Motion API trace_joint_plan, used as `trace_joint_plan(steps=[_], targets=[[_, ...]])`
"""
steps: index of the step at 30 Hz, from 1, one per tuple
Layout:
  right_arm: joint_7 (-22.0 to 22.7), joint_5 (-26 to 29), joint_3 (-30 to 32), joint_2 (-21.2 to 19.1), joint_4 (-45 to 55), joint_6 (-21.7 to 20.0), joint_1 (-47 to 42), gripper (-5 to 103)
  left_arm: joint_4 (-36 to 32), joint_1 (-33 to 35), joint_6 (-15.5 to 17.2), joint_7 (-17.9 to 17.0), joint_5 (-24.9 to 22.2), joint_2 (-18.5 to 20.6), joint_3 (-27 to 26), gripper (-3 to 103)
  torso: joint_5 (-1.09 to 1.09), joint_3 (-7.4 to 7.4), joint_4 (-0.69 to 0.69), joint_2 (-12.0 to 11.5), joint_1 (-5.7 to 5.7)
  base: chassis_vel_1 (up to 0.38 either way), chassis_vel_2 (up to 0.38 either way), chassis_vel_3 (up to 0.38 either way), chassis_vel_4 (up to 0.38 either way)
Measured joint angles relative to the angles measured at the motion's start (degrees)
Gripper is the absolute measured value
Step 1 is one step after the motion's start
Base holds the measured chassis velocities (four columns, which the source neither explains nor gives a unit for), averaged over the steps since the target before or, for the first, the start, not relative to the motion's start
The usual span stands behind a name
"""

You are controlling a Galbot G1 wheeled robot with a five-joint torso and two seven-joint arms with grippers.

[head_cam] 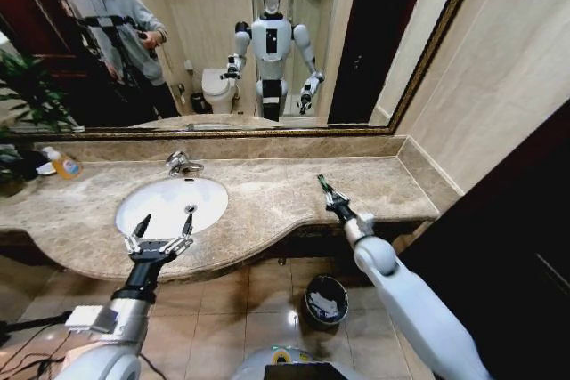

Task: Pick up the trash from the sink and place it in the trash bin.

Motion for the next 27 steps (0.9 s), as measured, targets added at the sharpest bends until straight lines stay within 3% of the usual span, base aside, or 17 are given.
trace_joint_plan(steps=[6, 14, 20, 27], targets=[[-0.7, -4.5, 5.9, 4.1, 3.7, 3.4, -12.1, 6, 0.0, 0.0, 0.0, 0.0, 0.0, 0.0, 0.0, 100, -0.02, 0.0, 0.0, 0.0, -0.01, 0.0, 0.0, 0.0, 0.0], [-2.5, -13.0, 8.5, 10.9, 0.1, 12.9, -26.5, 6, 0.0, 0.0, 0.0, 0.0, 0.0, 0.0, 0.0, 100, -0.03, 0.0, 0.0, 0.0, -0.01, 0.0, 0.0, 0.0, 0.0], [-2.6, -17.9, 6.5, 12.8, -9.0, 16.2, -28.3, 6, 0.0, 0.0, 0.0, 0.0, 0.0, 0.0, 0.0, 100, -0.02, 0.0, 0.01, 0.0, 0.0, 0.0, 0.0, 0.0, 0.0], [-2.5, -19.8, 2.6, 14.0, -20.7, 15.5, -23.2, 6, 0.0, 0.0, 0.0, 0.0, 0.0, 0.0, 0.0, 100, -0.02, 0.01, 0.02, 0.0, 0.0, 0.0, 0.0, 0.0, 0.0]])
